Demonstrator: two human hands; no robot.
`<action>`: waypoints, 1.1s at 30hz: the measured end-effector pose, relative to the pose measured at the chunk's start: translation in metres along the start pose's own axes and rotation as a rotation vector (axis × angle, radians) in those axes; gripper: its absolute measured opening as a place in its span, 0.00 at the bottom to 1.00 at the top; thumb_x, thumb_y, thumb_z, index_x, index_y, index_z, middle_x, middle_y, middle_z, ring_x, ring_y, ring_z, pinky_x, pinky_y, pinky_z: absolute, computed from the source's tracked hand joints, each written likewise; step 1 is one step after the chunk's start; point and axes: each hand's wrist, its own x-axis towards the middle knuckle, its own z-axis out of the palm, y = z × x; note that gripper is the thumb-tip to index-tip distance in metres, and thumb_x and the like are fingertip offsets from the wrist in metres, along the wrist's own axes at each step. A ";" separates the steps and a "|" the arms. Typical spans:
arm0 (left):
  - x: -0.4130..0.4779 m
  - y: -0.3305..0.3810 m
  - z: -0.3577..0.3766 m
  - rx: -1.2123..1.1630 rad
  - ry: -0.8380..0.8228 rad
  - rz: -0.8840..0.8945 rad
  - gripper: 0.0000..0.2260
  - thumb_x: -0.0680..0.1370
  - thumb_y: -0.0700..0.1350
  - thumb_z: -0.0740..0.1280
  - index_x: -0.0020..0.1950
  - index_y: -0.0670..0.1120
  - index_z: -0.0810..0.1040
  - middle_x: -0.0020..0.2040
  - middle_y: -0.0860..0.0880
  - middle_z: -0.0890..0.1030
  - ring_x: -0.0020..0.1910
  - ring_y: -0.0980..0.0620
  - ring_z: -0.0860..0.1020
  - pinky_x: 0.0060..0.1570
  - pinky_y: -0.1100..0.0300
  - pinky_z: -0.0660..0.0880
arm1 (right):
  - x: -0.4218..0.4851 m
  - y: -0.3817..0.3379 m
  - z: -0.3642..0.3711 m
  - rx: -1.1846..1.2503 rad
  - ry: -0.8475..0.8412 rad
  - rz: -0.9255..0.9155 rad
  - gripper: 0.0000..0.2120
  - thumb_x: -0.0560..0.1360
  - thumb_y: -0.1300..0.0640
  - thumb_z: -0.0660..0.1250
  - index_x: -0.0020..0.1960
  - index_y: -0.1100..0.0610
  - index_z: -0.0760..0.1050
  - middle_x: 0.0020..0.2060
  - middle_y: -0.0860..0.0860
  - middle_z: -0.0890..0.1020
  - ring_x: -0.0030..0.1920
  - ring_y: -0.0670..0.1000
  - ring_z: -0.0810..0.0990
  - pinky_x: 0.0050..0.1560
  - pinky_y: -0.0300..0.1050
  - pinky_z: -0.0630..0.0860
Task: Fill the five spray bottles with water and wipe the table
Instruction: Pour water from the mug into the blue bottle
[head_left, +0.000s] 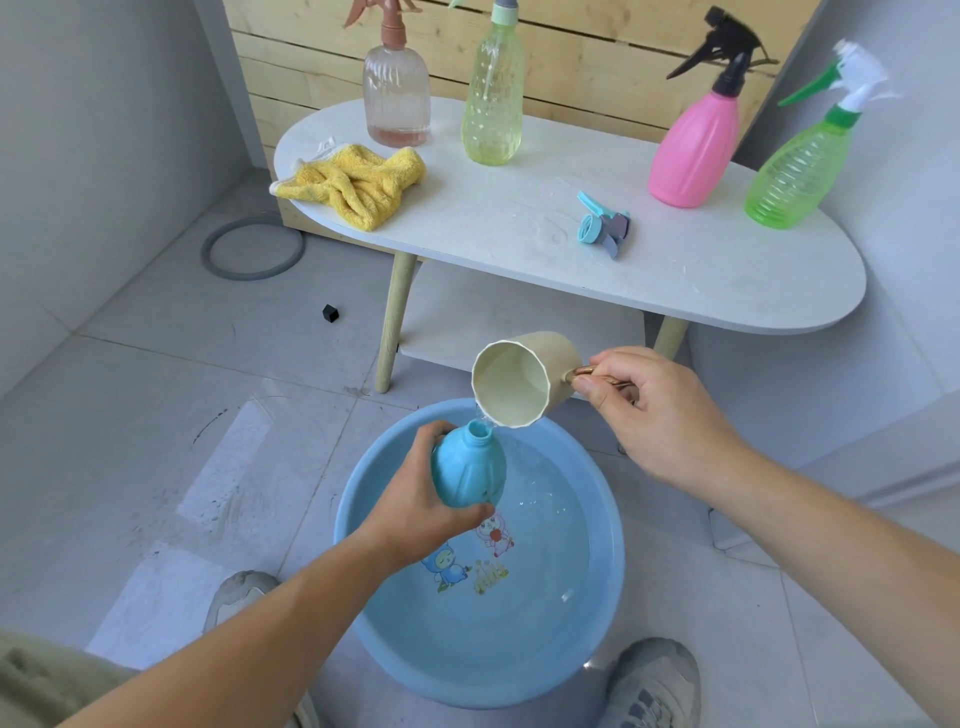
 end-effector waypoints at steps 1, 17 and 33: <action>0.000 0.000 0.000 0.001 0.002 0.002 0.36 0.67 0.43 0.82 0.64 0.63 0.64 0.57 0.58 0.76 0.51 0.57 0.81 0.42 0.60 0.83 | 0.000 -0.001 0.000 0.000 0.000 -0.001 0.13 0.78 0.48 0.65 0.43 0.56 0.81 0.47 0.50 0.80 0.46 0.51 0.79 0.48 0.42 0.73; 0.001 -0.003 0.000 0.020 -0.003 0.001 0.36 0.67 0.44 0.82 0.63 0.65 0.64 0.58 0.57 0.76 0.52 0.55 0.81 0.43 0.57 0.84 | -0.001 -0.007 -0.006 -0.056 0.003 -0.070 0.11 0.78 0.52 0.65 0.47 0.58 0.82 0.53 0.48 0.78 0.46 0.38 0.77 0.47 0.20 0.65; 0.001 -0.004 0.000 0.030 -0.001 0.006 0.36 0.67 0.45 0.82 0.61 0.66 0.63 0.58 0.57 0.75 0.52 0.54 0.81 0.42 0.56 0.84 | 0.000 -0.005 -0.004 -0.085 0.009 -0.110 0.08 0.78 0.51 0.66 0.46 0.52 0.82 0.60 0.49 0.77 0.59 0.48 0.76 0.44 0.31 0.64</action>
